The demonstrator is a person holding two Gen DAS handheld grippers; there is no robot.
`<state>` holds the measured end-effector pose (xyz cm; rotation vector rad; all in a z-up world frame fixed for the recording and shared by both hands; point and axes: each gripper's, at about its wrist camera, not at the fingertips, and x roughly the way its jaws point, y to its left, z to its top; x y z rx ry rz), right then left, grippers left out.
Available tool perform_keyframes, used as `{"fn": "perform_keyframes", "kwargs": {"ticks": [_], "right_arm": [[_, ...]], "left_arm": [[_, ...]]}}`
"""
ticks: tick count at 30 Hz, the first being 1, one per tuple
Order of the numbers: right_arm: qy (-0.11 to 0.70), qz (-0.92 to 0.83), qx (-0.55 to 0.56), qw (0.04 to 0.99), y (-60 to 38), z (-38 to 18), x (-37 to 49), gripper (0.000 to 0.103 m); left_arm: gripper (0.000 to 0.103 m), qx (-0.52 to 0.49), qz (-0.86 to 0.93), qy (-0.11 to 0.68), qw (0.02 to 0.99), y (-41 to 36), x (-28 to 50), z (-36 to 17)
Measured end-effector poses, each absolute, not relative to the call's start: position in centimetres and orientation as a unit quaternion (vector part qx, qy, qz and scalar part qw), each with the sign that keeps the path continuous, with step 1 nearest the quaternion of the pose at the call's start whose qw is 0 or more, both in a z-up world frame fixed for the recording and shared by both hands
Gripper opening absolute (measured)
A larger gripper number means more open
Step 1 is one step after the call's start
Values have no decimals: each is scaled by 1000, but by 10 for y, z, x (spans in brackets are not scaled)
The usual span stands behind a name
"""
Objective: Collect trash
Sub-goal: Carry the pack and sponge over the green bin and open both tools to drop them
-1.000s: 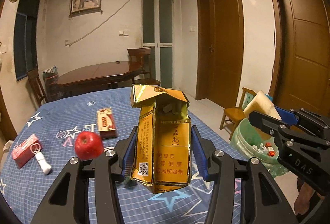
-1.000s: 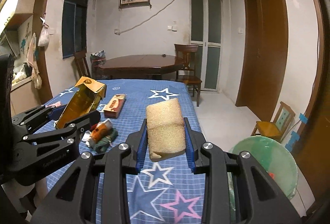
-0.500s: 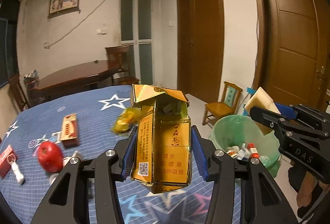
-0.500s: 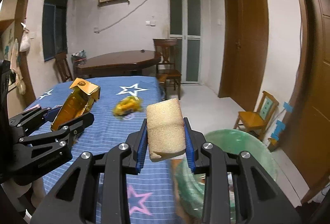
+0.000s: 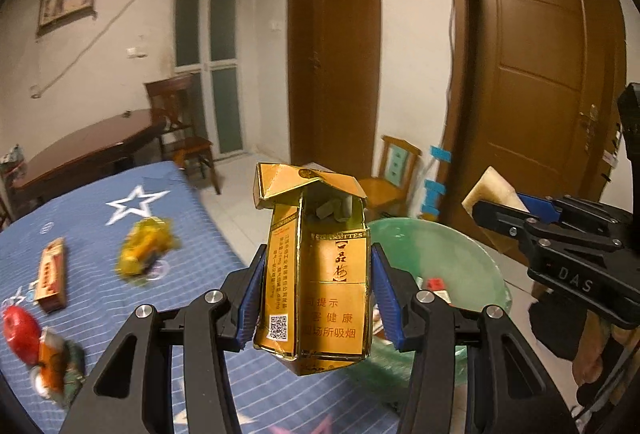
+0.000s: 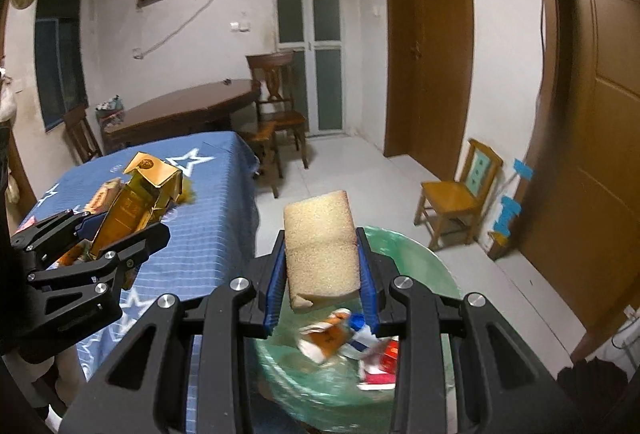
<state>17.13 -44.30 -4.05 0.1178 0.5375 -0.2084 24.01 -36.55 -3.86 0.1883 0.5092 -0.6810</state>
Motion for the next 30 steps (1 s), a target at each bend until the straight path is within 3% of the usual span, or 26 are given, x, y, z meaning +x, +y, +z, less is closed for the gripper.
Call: {"fn": "perform_keyframes", "kwargs": {"ticks": [19, 30], "right_arm": [[434, -71, 122, 890, -535, -110, 243, 30], [465, -62, 117, 875, -543, -124, 259, 30]], "left_arm": [[51, 138, -384, 399, 821, -488, 321, -123], [51, 160, -384, 431, 800, -517, 343, -155]]}}
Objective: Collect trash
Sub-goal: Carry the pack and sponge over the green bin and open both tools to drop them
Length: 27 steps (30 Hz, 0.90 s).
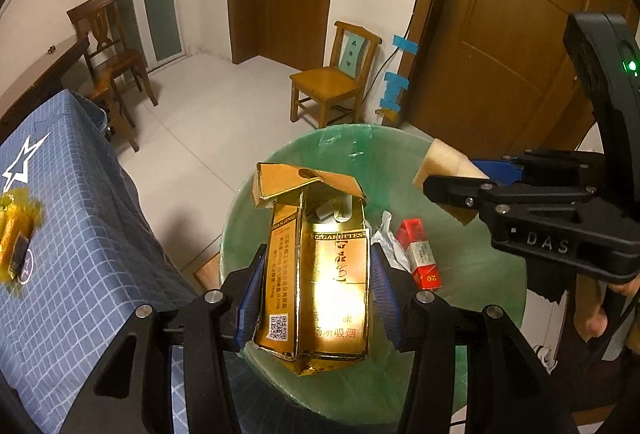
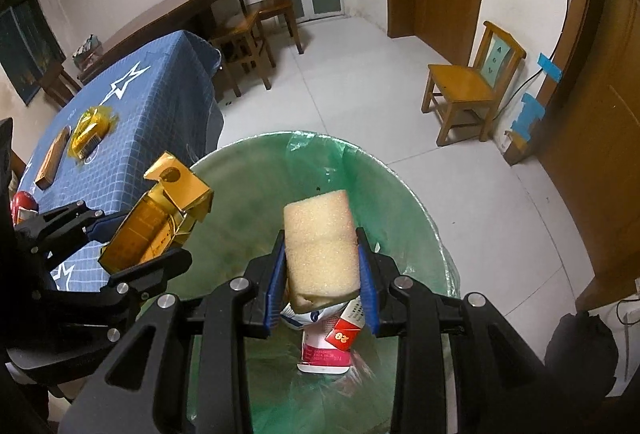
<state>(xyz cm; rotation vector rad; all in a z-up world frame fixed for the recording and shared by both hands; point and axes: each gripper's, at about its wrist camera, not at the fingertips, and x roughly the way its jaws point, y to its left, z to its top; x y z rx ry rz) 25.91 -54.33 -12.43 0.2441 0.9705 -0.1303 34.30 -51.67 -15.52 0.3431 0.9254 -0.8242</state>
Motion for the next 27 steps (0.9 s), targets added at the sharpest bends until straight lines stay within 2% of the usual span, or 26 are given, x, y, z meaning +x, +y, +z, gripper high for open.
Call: {"fn": "perform_keyframes", "kwargs": {"ticks": [10, 11, 12, 15, 27], "right_arm": [[460, -58, 135, 876, -555, -126, 260, 32], [458, -56, 139, 876, -557, -126, 259, 37], [455, -57, 141, 878, -557, -125, 257, 46], [450, -57, 144, 880, -558, -124, 256, 52], [421, -58, 157, 892, -556, -115, 235, 53]], "left_arm": [[52, 165, -373, 438, 801, -513, 339, -155], [56, 165, -371, 438, 802, -512, 339, -155], [59, 164, -371, 437, 803, -512, 339, -154], [63, 167, -369, 429, 807, -510, 338, -153], [66, 159, -367, 427, 811, -485, 328, -147]]}}
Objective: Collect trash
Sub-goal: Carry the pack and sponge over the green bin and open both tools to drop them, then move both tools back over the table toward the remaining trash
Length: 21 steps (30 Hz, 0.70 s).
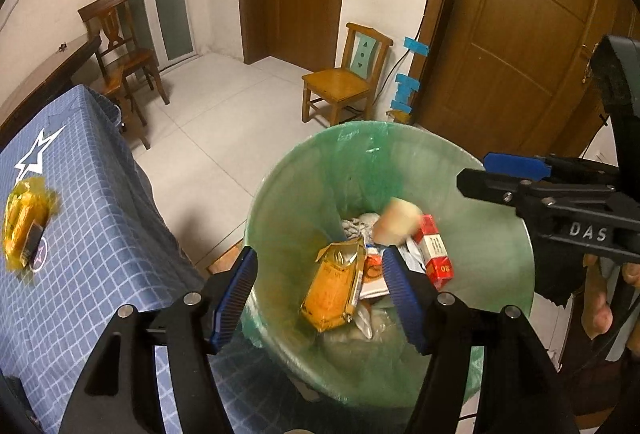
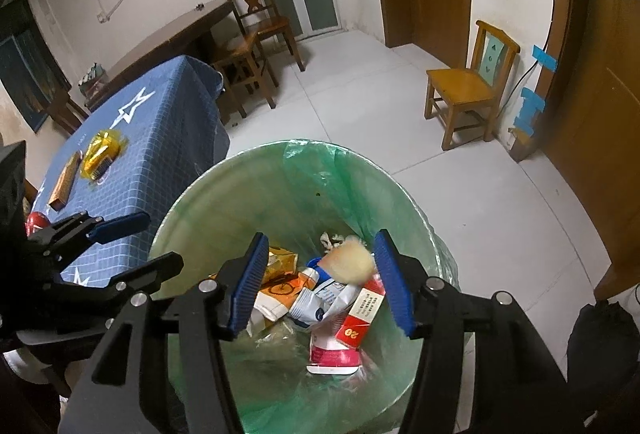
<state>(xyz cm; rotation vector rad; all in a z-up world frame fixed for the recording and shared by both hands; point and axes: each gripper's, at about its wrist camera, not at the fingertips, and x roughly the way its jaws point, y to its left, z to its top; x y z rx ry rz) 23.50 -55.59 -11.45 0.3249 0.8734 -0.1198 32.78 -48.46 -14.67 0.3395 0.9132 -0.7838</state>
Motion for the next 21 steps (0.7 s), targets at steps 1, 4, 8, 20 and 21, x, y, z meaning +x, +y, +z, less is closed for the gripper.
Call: {"fn": "perform_keyframes", "kwargs": {"ticks": [1, 4, 8, 20, 21], "right_arm": [[416, -58, 155, 894, -553, -112, 231, 53], [392, -55, 142, 907, -539, -102, 216, 53], [351, -48, 121, 927, -510, -87, 191, 60], [253, -11, 122, 960, -419, -80, 126, 74], [257, 0, 121, 959, -410, -84, 126, 74]], "left_arm": [[66, 159, -368, 426, 811, -481, 325, -145], [66, 159, -371, 421, 812, -465, 315, -141], [66, 159, -380, 410, 814, -436, 296, -130], [66, 127, -352, 396, 838, -281, 250, -111], [66, 123, -347, 397, 841, -271, 249, -111]]}}
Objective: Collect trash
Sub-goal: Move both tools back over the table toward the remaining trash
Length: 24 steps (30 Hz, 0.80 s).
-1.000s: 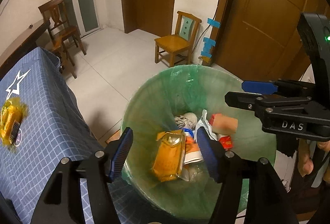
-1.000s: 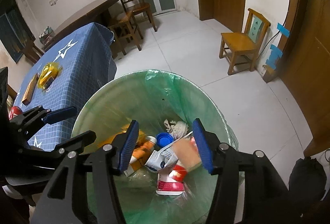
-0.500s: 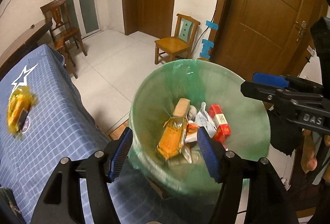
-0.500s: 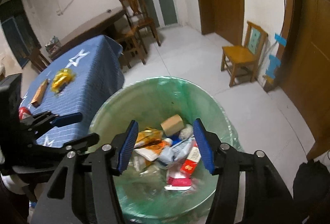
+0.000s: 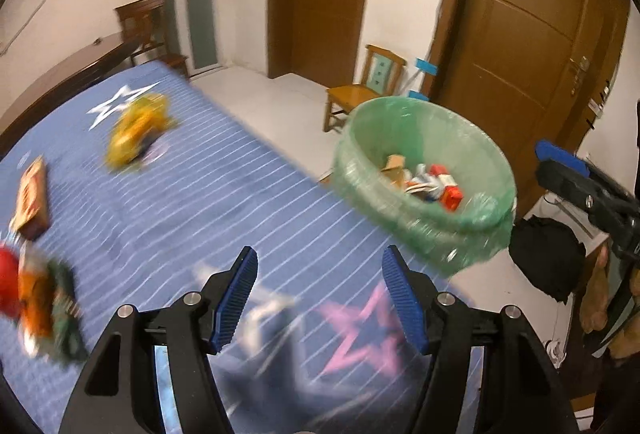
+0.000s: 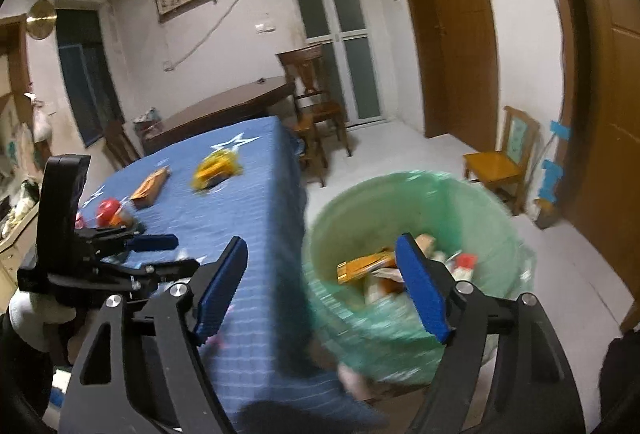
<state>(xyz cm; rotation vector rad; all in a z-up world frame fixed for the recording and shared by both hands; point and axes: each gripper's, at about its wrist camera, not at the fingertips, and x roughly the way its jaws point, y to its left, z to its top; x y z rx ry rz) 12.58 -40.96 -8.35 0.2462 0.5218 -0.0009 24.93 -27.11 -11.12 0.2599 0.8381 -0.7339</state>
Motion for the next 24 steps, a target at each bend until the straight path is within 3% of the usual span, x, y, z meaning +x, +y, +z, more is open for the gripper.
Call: {"fn": "perform_keyframes", "kwargs": {"ticks": [15, 24], "right_arm": [[306, 102, 97, 941, -305, -107, 151, 74], [323, 146, 80, 932, -256, -107, 175, 74]], "left_arm": [[66, 2, -151, 404, 902, -13, 284, -99], [60, 17, -94, 446, 890, 14, 339, -124]]}}
